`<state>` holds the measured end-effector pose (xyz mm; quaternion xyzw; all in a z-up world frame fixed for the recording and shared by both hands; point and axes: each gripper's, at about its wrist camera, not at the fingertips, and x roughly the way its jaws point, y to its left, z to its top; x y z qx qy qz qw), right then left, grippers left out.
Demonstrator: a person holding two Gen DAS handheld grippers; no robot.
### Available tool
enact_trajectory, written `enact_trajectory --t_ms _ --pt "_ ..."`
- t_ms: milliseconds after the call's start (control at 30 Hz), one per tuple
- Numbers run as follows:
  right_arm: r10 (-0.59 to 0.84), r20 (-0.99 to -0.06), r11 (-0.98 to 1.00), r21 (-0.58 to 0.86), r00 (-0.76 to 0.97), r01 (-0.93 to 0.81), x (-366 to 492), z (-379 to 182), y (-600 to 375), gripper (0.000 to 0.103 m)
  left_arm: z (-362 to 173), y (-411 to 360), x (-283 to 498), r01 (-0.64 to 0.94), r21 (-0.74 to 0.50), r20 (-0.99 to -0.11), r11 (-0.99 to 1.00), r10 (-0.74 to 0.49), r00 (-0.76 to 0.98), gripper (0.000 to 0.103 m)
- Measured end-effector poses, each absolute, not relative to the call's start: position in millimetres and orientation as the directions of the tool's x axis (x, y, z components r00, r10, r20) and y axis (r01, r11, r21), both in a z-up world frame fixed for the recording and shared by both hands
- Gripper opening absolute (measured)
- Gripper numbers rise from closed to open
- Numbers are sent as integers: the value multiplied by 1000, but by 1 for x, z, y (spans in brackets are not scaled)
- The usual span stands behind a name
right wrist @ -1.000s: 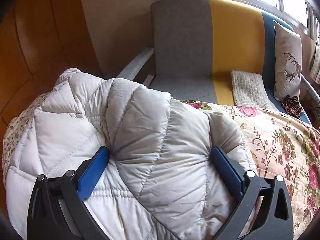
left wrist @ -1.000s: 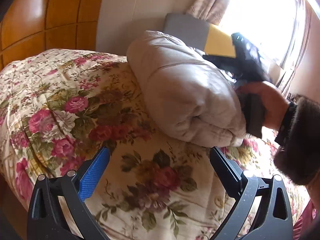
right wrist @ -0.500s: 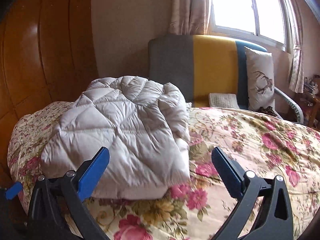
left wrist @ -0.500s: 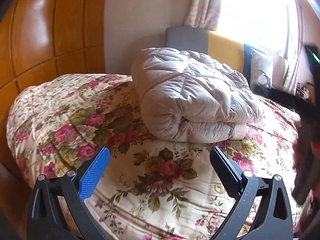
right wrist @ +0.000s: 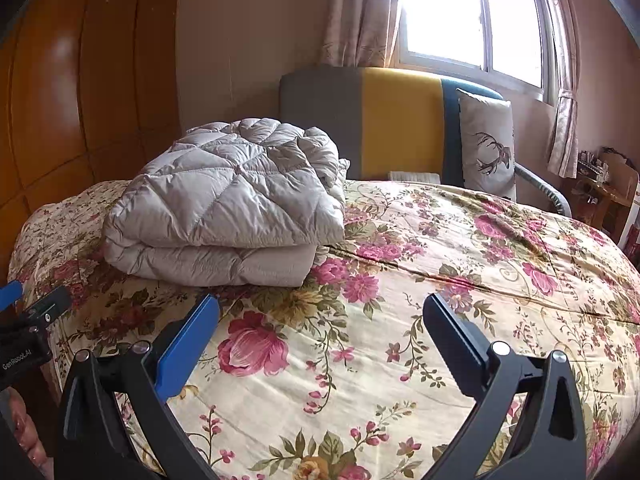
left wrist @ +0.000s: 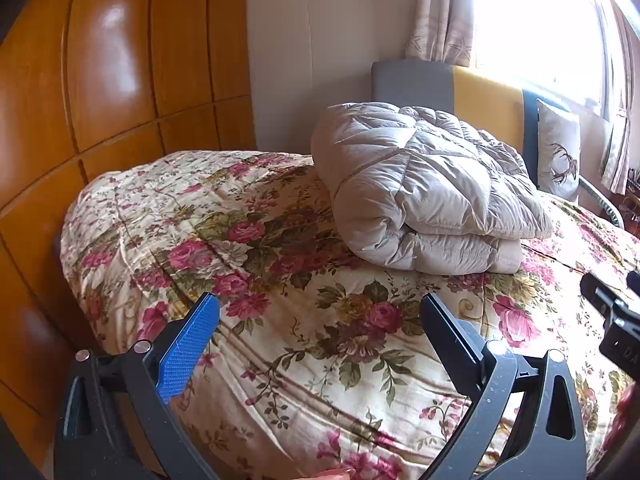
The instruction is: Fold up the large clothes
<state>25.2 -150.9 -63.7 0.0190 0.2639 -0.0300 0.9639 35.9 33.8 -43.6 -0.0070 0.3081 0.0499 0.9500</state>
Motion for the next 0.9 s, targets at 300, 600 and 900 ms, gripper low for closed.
enact_trajectory --t_ms 300,600,900 --pt "-31 -517 999 -21 855 24 21 -63 -134 101 -39 34 31 -108 37 -562 993 110 820 99" --pt "-12 -540 1000 4 841 17 23 -66 -136 101 -40 33 31 -108 37 -567 993 110 816 99" --pt "-10 -548 1000 4 837 15 25 -67 -136 101 -44 34 32 -112 33 -578 993 111 809 99"
